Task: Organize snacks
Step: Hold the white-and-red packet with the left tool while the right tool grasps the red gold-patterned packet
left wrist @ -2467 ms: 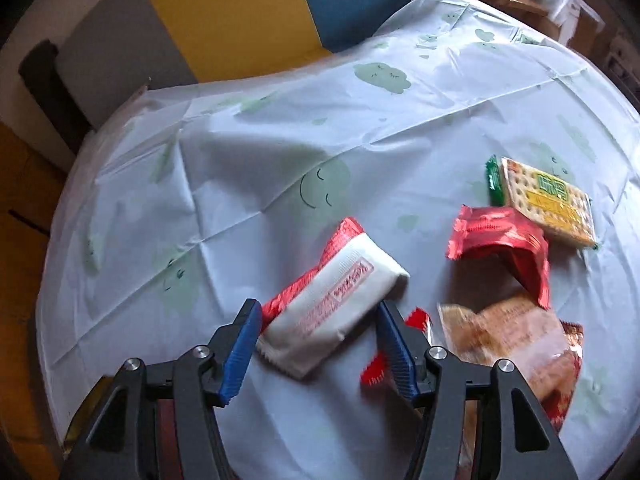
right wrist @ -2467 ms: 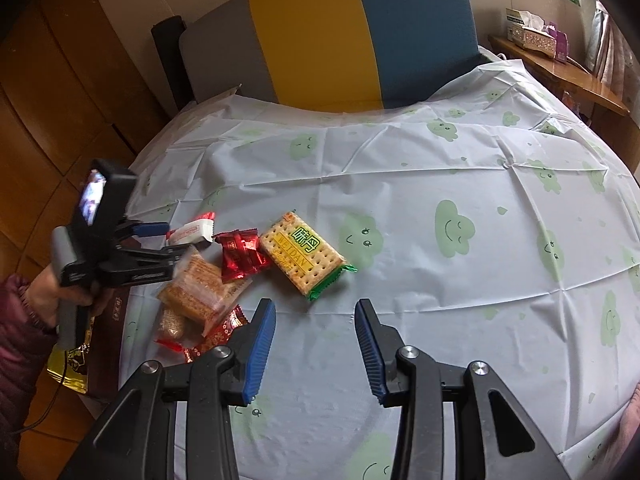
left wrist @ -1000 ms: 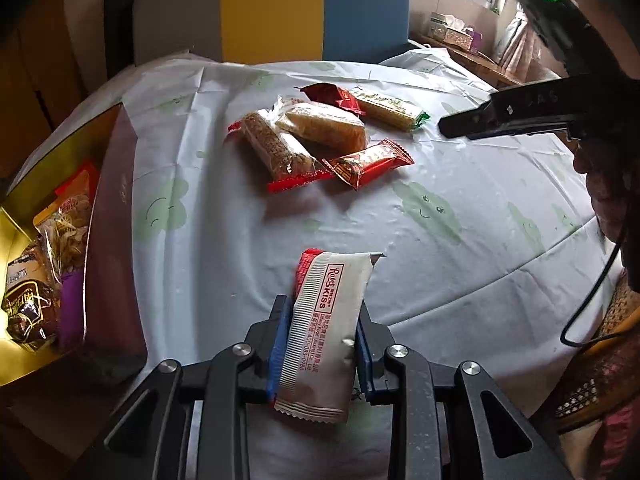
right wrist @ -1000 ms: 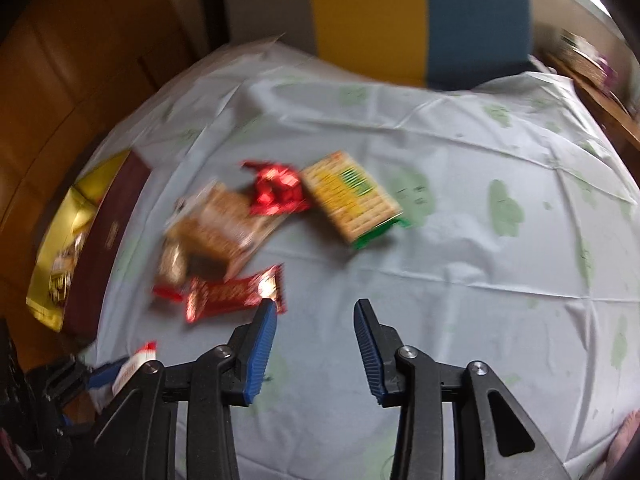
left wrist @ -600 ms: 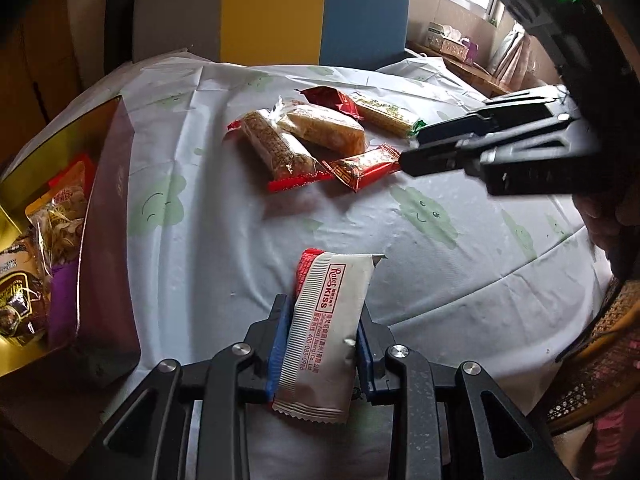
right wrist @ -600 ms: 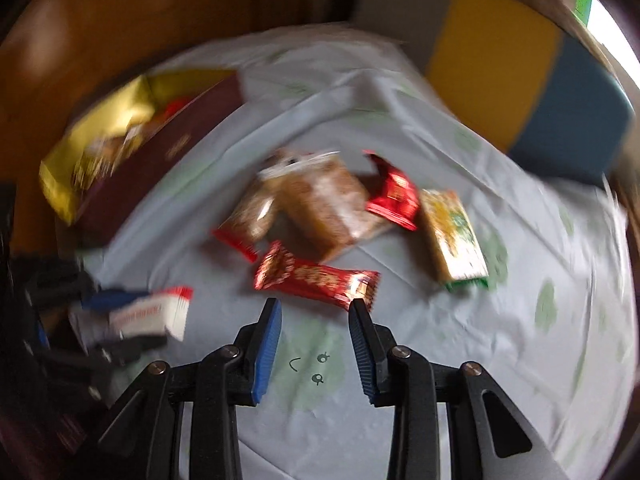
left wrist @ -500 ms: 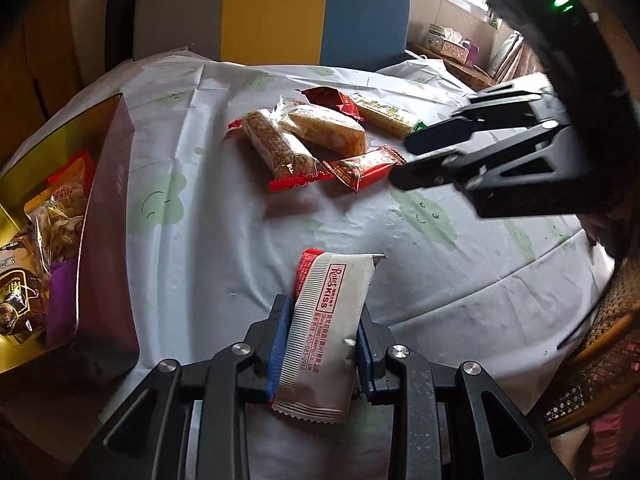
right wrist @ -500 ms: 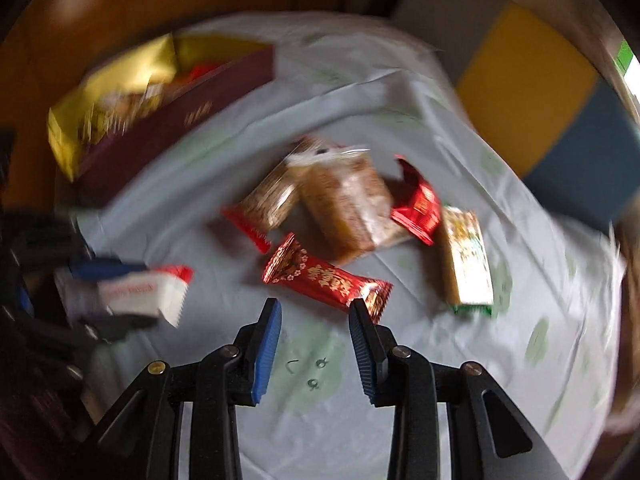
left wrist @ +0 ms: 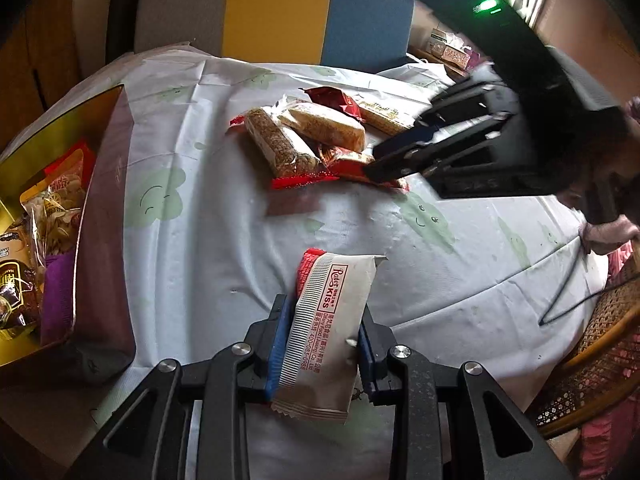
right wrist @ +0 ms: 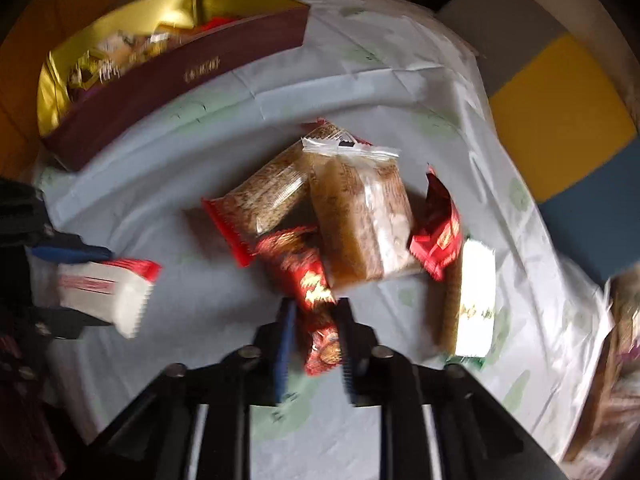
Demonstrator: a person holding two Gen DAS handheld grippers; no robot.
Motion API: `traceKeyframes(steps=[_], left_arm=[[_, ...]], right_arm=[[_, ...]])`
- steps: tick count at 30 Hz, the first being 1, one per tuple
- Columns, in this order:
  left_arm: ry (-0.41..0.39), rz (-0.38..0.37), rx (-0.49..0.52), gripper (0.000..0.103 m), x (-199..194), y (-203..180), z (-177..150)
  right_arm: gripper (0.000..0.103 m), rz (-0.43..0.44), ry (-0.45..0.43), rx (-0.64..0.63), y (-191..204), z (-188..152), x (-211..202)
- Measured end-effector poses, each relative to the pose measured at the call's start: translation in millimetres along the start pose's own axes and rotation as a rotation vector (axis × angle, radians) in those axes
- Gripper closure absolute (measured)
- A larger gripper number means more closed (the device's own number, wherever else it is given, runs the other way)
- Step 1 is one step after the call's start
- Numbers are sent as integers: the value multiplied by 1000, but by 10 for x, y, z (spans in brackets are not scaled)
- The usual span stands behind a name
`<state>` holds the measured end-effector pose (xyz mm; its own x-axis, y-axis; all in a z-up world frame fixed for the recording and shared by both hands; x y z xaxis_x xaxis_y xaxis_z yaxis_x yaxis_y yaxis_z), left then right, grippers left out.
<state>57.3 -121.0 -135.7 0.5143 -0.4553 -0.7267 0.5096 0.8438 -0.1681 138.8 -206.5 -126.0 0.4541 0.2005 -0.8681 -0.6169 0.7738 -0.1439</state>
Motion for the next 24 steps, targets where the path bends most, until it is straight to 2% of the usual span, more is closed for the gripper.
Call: traceKeyframes(steps=[1, 6, 7, 9, 11, 13, 17, 19, 24], left_arm=[[-2, 2, 2, 71, 4, 1, -1], [-7, 7, 5, 71, 0, -5, -11], [-9, 7, 4, 71, -6, -6, -14], [-8, 8, 3, 71, -4, -7, -16], [-5, 10, 1, 71, -3, -5, -10], [-5, 13, -2, 71, -2, -4, -8], [-5, 17, 0, 71, 5, -1, -3], [-5, 16, 0, 71, 9, 0, -3], [-10, 14, -2, 71, 11, 4, -5]], right_arm=[[98, 20, -5, 34, 19, -36, -49], [98, 65, 32, 130, 231, -312, -44], [97, 46, 3, 141, 241, -327, -72], [96, 75, -9, 192, 217, -343, -130], [78, 77, -49, 216, 156, -297, -245], [69, 63, -77, 212, 78, -210, -314], [65, 14, -81, 198, -76, -56, -265], [64, 39, -43, 165, -107, -31, -147], [64, 10, -15, 122, -134, 93, 117]])
Point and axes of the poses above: each gripper's, at about its wrist camera, not at the fingertips, and x roughly the way its jaws point, y to its left, z to its top, the point moved 6 cm from there along x, roughly the way its jaws point, and after that the axes turned 8 degrees about -y, right-handed, at the moved point
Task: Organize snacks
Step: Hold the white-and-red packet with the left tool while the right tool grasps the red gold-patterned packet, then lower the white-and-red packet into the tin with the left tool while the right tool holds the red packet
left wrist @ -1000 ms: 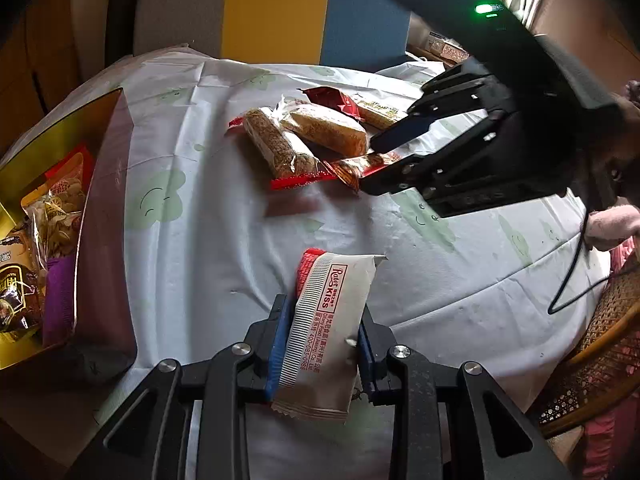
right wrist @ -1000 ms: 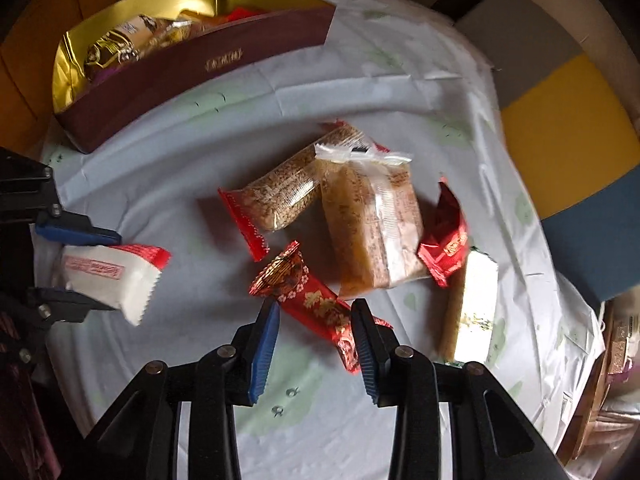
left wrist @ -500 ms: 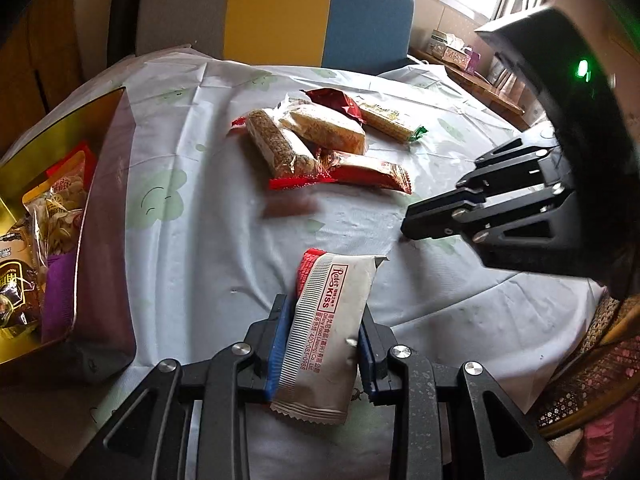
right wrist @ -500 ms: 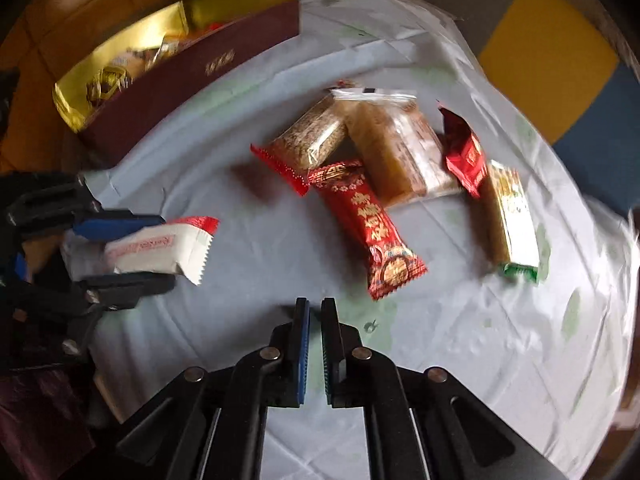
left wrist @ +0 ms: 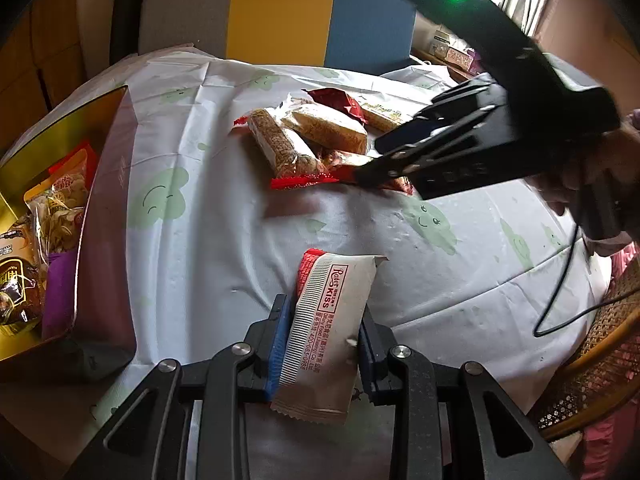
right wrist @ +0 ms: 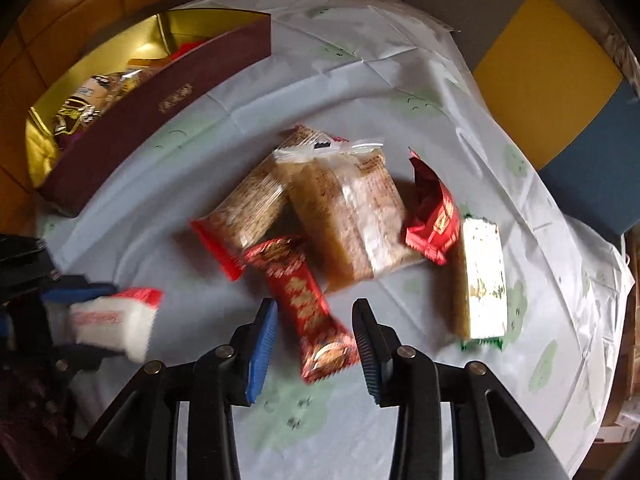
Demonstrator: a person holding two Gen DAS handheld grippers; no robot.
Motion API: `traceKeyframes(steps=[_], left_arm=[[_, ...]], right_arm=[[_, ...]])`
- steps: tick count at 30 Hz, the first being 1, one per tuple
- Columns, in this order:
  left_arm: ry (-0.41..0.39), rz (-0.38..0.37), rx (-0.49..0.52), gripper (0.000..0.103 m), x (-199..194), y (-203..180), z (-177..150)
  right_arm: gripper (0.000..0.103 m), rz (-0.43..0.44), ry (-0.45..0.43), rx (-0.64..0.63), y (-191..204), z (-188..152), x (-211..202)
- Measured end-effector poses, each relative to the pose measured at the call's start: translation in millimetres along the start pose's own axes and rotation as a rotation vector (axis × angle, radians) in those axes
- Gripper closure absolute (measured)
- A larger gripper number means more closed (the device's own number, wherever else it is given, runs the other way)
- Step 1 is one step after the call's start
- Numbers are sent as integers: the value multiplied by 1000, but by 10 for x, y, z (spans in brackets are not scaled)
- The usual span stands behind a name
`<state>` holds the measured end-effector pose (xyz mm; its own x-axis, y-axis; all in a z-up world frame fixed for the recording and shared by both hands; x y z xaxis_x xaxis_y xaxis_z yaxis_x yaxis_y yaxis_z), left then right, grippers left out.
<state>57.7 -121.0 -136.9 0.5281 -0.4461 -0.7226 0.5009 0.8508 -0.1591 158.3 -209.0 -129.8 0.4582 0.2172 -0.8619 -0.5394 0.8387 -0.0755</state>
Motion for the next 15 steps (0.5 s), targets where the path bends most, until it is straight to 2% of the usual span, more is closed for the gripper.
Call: traceKeyframes(steps=[2, 5, 10, 15], left_arm=[[-3, 2, 6, 71, -2, -5, -3], [-10, -1, 11, 71, -6, -7, -7], [-26, 16, 43, 72, -18, -43, -9], [-24, 6, 23, 73, -133, -27, 87]], right_arm=[[75, 8, 6, 4, 22, -4, 84], [81, -5, -5, -17, 146, -64, 26], [81, 42, -6, -15, 422, -379, -148], [80, 102, -53, 130, 318, -522, -172]])
Point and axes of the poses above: each gripper's, at about its wrist camera, not at the fingertips, and x roughly the way its jaws point, y to its left, z to its top, the point moved 6 cm from there along x, roughly the way its jaws point, and after that the axes turned 8 degrees about -y, right-handed, at the moved point
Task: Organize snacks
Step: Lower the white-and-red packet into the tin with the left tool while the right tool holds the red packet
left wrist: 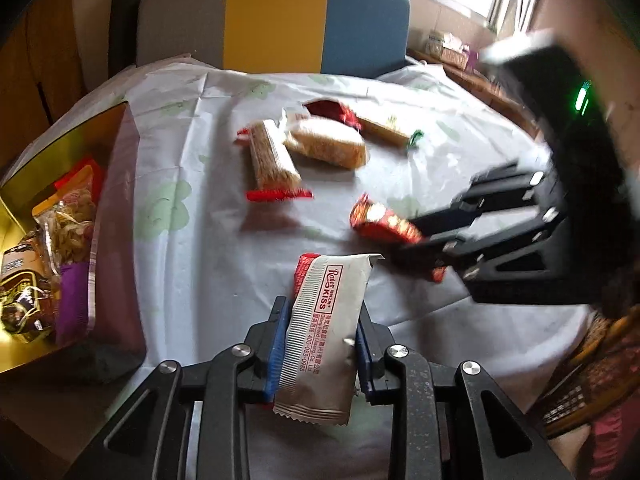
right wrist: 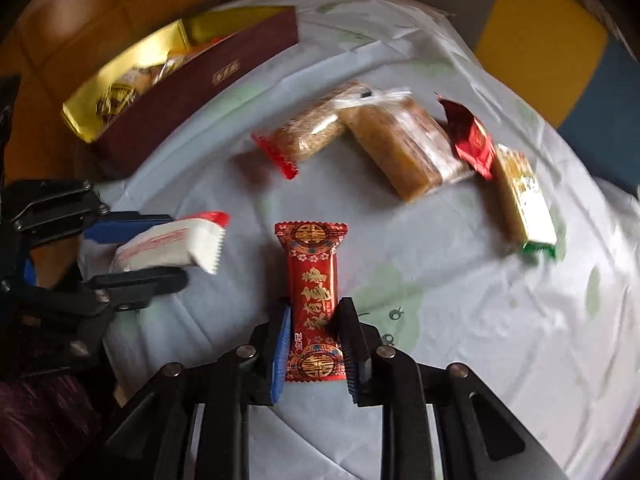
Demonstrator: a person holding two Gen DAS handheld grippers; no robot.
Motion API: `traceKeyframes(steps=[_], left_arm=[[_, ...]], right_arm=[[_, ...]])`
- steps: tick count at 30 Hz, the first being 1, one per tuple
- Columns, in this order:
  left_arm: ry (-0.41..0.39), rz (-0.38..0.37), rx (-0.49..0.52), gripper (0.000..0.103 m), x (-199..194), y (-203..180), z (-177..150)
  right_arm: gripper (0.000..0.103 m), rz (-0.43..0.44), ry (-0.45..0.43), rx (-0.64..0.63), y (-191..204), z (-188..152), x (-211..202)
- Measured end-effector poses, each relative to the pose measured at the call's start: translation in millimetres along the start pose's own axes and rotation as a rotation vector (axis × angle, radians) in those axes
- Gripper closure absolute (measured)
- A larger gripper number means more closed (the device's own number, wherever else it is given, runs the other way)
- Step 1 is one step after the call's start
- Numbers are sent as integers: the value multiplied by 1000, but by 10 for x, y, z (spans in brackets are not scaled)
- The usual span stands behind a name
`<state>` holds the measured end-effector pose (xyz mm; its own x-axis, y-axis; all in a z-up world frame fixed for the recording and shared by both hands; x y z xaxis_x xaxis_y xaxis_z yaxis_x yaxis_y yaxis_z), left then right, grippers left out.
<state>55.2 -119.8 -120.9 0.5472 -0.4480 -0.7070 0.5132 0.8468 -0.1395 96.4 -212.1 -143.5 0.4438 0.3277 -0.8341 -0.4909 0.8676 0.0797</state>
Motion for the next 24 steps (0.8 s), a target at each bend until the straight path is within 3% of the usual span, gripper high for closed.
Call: traceKeyframes(steps=[5, 11, 16, 24], left_arm=[[-69, -46, -122, 73, -387, 262, 335], [-120, 45, -352, 73, -649, 1191, 758], [-74, 195, -494, 73, -484, 2073, 935], [29, 294, -608, 72, 3, 2844, 926]], right_arm=[[80, -26, -25, -58, 72, -67, -67], [80, -43, -21, -74, 206, -165, -181], [80, -54, -20, -99, 211, -144, -165], [80, -64, -20, -117, 236, -128, -141]])
Point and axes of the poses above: each gripper's, at about its wrist camera, not at the fingertips, and x roughly the way its jaws point, y to its left, z to its top, the point moved 6 cm from there along x, roughly the way its jaws point, and after that the axes turned 8 degrees about -y, right-handed, at the moved point
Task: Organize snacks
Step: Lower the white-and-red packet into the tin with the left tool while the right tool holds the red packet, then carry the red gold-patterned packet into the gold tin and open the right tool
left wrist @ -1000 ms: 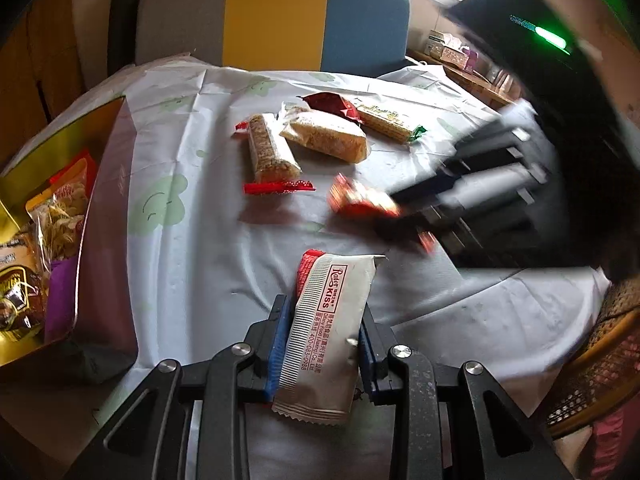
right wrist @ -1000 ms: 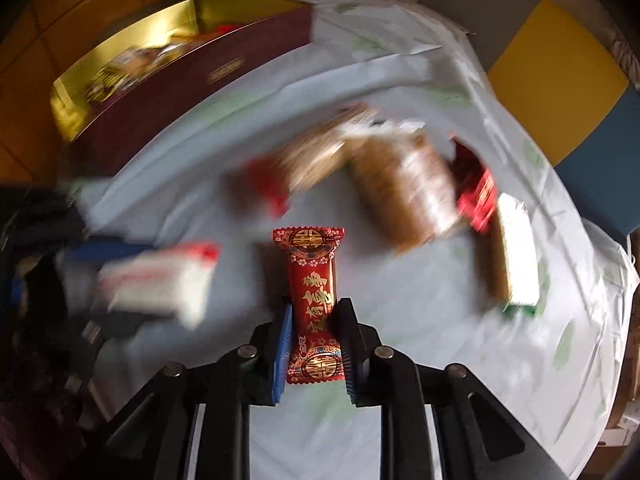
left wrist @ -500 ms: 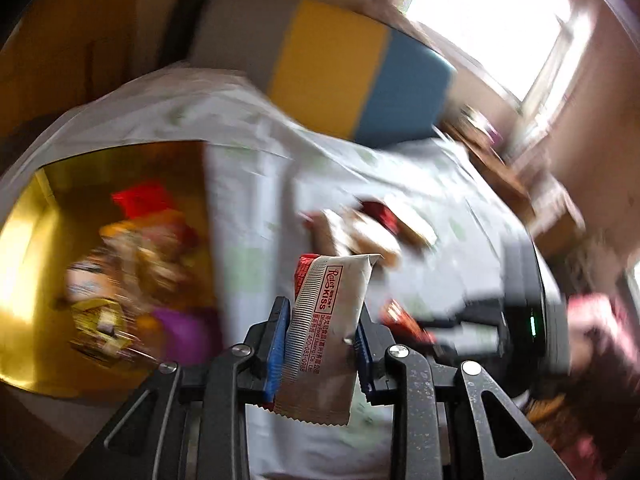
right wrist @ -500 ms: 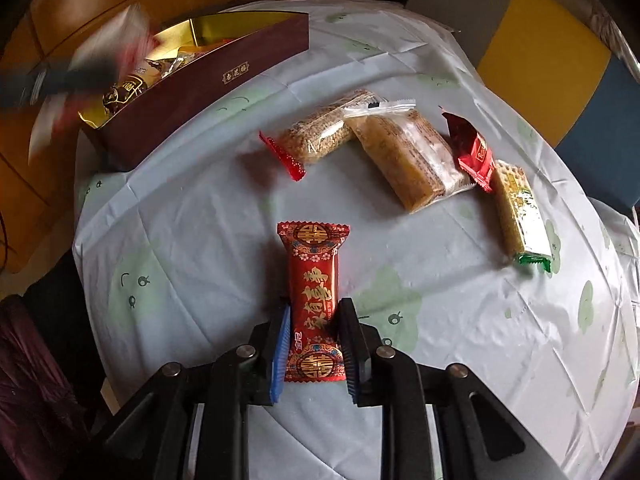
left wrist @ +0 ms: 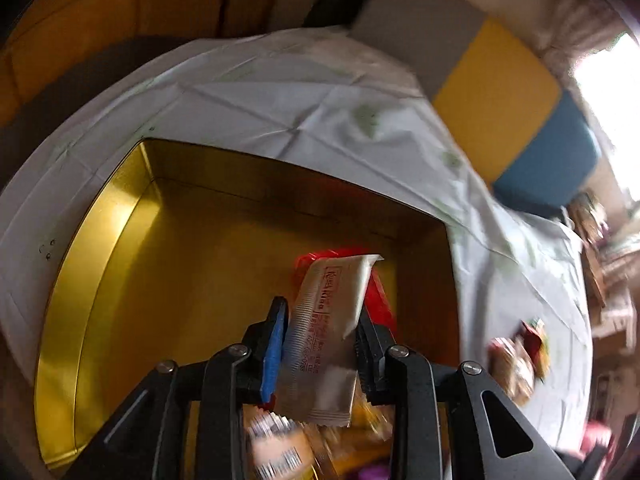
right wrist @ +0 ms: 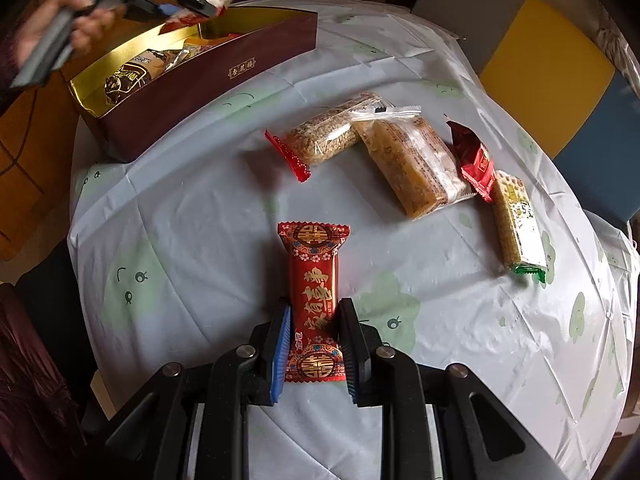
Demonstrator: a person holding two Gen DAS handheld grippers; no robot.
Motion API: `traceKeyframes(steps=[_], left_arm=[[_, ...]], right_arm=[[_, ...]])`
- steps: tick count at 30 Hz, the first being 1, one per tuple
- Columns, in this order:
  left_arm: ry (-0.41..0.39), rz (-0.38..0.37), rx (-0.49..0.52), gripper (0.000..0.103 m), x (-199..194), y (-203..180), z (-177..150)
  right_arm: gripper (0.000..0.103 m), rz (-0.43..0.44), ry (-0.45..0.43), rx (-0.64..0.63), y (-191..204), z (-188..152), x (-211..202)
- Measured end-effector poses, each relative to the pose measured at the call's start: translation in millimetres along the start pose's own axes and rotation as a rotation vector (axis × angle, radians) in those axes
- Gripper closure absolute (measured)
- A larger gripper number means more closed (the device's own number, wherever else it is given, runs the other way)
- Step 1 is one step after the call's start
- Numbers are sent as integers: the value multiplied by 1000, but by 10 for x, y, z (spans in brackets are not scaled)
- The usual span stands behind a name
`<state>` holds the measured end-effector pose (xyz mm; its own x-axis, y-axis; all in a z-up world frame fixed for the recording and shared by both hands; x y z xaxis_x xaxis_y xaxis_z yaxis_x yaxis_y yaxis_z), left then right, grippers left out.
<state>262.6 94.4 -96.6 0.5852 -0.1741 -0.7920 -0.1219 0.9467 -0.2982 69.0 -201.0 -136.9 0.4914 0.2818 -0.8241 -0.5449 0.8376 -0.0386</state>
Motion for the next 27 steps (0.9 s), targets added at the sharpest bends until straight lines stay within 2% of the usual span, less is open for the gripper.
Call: traceKeyframes(steps=[1, 6, 8, 12, 17, 19, 27], left_arm=[[6, 3, -5, 72, 52, 27, 15], [19, 24, -36, 59, 173, 84, 4], [2, 29, -34, 58, 117, 71, -42], [-63, 80, 8, 58, -143, 63, -149], [-179, 99, 154, 57, -639, -148, -476], [-194, 94, 182, 52, -710, -199, -567], [-209, 86, 232, 51, -1010, -291, -1048]], right_arm=[[80, 1, 0, 1, -3, 0, 7], [80, 3, 0, 2, 0, 1, 5], [80, 2, 0, 2, -1, 2, 4], [79, -9, -3, -11, 11, -3, 5], [79, -24, -12, -32, 39, -5, 7], [79, -27, -14, -35, 46, -10, 4], [79, -30, -22, -41, 52, -28, -20]])
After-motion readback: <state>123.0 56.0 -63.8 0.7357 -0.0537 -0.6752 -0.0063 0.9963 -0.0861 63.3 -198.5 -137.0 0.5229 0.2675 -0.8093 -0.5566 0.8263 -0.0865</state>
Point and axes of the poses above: each gripper's, at about its wrist camera, not at the fingertips, and x roughly the way its jaws point, y to its left, z to its top, the point moved 6 cm from there along x, roughly the way its jaws point, and after that the axes turned 8 degrees about -y, right-handed, at the moved point
